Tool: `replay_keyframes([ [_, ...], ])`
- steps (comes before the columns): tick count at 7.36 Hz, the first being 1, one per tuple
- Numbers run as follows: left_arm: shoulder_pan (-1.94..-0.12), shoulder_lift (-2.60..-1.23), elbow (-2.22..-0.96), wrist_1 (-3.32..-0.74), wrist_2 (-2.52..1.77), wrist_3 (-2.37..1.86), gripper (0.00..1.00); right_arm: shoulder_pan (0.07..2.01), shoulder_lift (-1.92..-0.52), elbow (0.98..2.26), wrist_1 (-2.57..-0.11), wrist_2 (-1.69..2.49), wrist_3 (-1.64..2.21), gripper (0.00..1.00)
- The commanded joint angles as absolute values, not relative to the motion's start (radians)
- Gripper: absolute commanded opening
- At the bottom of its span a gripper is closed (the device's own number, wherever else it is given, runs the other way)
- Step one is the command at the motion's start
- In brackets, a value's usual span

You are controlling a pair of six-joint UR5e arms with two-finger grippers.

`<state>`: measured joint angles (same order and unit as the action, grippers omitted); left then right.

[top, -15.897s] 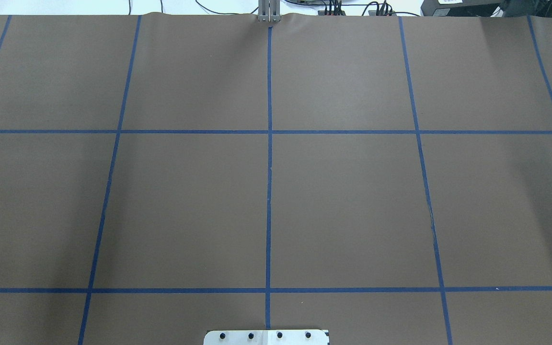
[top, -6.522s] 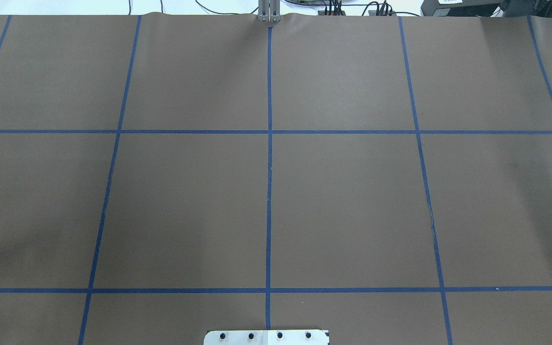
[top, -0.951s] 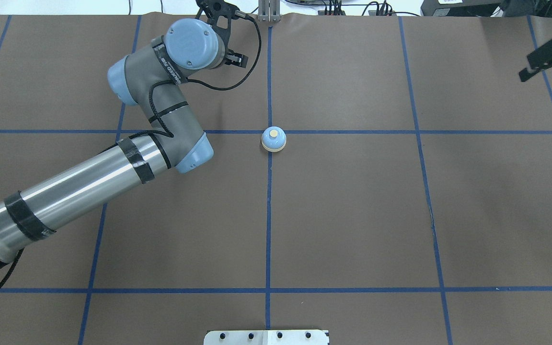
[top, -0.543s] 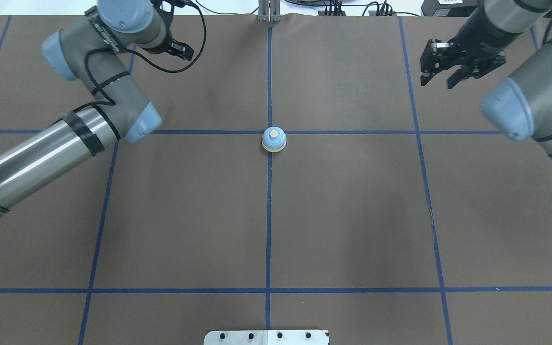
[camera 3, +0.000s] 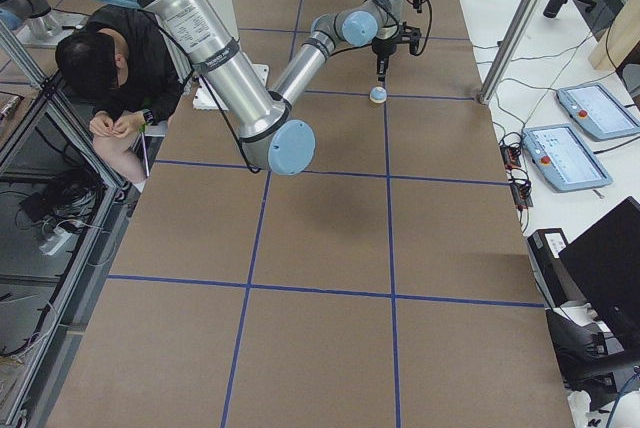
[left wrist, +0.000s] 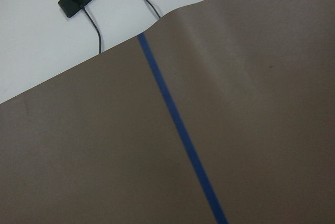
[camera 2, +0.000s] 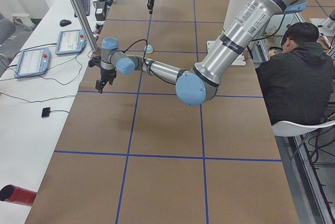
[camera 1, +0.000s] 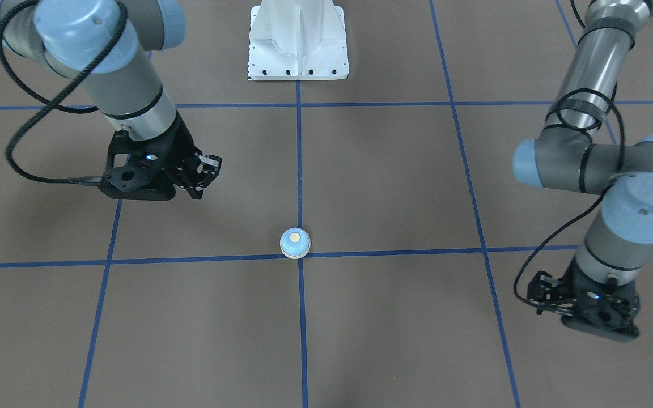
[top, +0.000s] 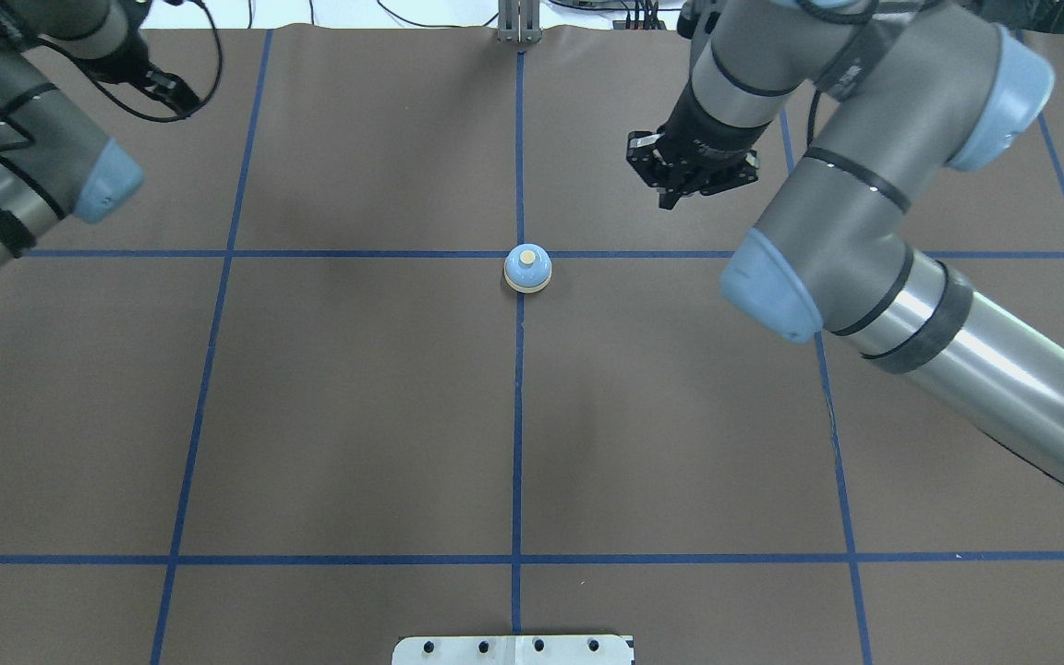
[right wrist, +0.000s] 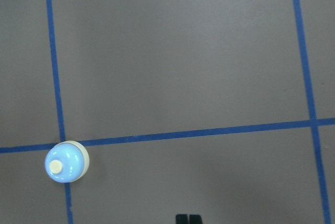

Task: Place and press bell with both arms
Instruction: 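Move the right gripper above the bell's cream button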

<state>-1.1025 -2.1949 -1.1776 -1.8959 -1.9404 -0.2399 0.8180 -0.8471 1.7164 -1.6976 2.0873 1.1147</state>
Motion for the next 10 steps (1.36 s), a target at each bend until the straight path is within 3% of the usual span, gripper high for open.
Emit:
replay_keyframes([
  [1, -1.201, -2.044, -1.288, -1.781, -1.991, -0.022, 1.00, 0.756, -0.795, 1.576, -1.524, 2.069, 1.185, 0.00],
  [5, -1.264, -1.754, -1.558, -1.778, -2.124, 0.005, 1.00, 0.707, -0.620, 1.302, -1.488, 2.024, 1.195, 0.00],
  [8, -1.266, -1.701, -1.650, -1.734, -2.176, 0.003, 1.00, 0.680, -0.560, 1.134, -1.372, 2.000, 1.212, 0.00],
  [10, -1.270, -1.700, -1.664, -1.718, -2.177, 0.003, 1.00, 0.661, -0.560, 1.111, -1.373, 1.996, 1.212, 0.00],
])
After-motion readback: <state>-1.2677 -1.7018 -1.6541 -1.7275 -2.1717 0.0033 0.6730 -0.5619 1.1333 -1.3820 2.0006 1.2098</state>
